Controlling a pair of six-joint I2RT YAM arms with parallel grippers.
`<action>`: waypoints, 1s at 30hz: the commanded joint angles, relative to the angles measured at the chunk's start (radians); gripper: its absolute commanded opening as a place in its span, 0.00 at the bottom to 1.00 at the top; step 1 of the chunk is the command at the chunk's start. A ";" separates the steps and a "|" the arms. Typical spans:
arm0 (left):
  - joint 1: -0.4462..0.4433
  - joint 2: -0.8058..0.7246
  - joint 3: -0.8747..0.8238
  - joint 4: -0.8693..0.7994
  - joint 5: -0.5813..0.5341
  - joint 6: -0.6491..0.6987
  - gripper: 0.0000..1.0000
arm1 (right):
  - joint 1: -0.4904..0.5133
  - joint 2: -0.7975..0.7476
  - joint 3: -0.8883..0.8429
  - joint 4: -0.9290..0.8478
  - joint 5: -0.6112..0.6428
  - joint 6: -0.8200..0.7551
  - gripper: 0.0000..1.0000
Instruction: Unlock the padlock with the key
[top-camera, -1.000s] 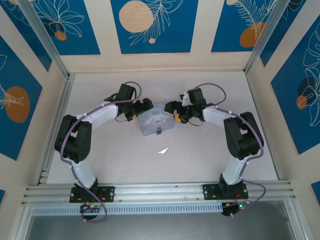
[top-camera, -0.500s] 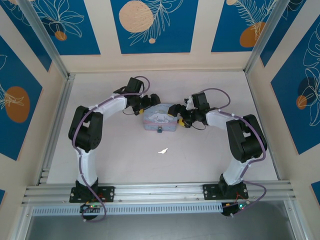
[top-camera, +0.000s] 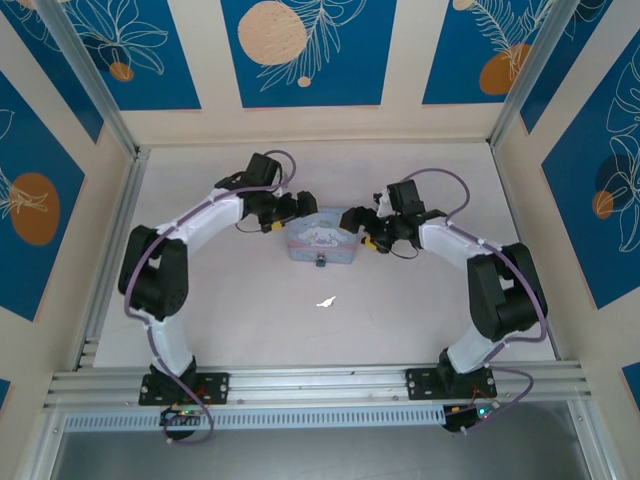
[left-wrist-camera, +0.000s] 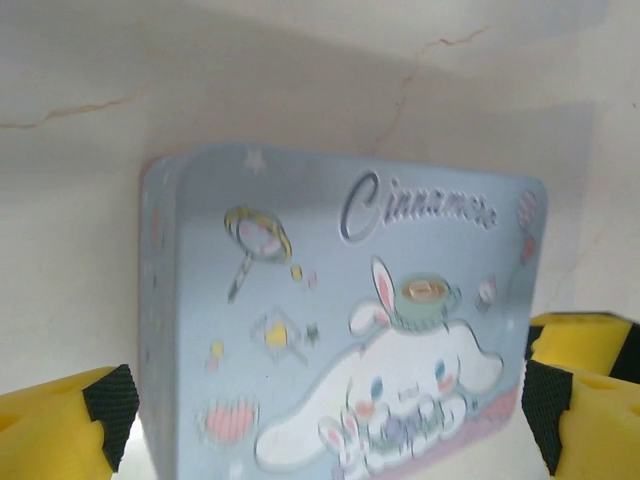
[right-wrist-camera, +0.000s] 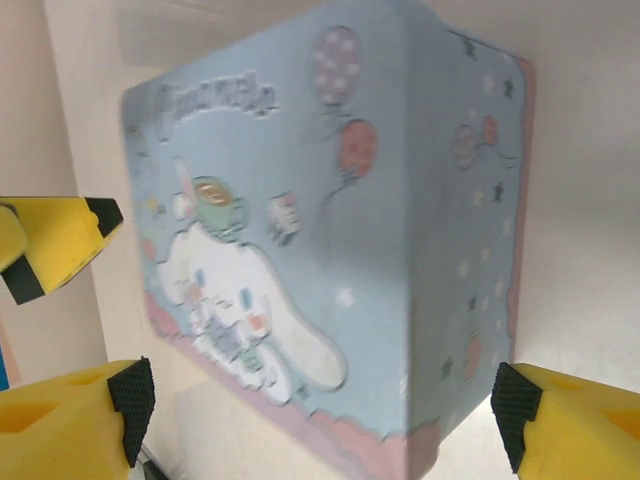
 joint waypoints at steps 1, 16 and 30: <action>-0.005 -0.088 -0.043 0.021 -0.033 0.059 1.00 | 0.018 -0.101 -0.065 -0.033 0.044 -0.003 0.90; -0.006 -0.089 -0.147 0.126 -0.055 0.053 1.00 | 0.207 -0.178 -0.230 0.089 0.071 0.110 0.89; -0.068 -0.043 -0.212 0.278 -0.024 -0.063 1.00 | 0.172 -0.017 -0.095 0.122 0.073 0.094 0.89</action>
